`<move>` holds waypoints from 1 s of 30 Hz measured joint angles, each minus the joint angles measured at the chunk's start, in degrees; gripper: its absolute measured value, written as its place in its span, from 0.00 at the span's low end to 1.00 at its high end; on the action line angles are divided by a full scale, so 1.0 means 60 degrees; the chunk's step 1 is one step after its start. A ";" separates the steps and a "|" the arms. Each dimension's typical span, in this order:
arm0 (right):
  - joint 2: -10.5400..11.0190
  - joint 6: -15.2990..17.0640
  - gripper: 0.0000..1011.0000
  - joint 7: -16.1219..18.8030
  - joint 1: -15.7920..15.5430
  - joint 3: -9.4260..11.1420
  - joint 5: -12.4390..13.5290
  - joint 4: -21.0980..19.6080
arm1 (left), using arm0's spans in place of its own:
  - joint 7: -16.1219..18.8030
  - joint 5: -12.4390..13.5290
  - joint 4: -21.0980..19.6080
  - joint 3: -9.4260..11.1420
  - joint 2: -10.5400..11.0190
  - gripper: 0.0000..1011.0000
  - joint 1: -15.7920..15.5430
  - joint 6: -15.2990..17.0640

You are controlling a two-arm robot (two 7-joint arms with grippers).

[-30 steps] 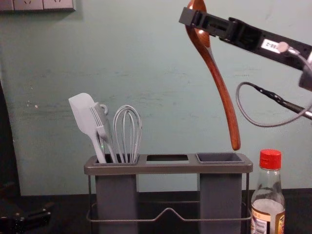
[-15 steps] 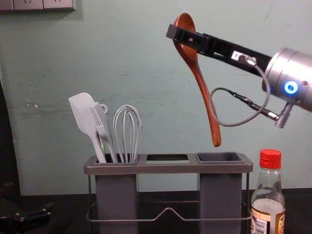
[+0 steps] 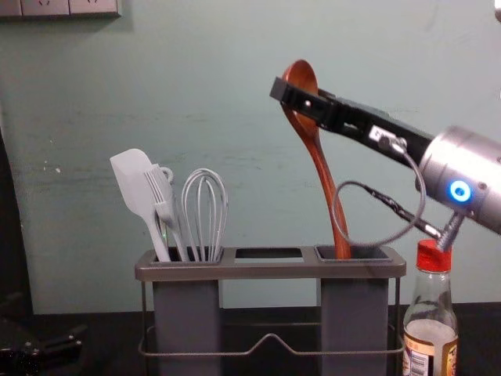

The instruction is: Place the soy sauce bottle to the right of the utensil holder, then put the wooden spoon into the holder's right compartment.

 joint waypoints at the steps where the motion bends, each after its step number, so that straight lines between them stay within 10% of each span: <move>1: 0.0006 -0.0038 0.83 0.0015 -0.0025 -0.0002 0.0044 0.0034 | 0.0000 0.0000 0.0000 0.0000 0.0000 0.99 0.0000 -0.0001; 30: 0.0457 -0.0385 0.83 0.0051 -0.0535 -0.0418 0.0548 0.0446 | 0.0000 0.0001 0.0000 0.0001 0.0000 0.99 0.0000 0.0000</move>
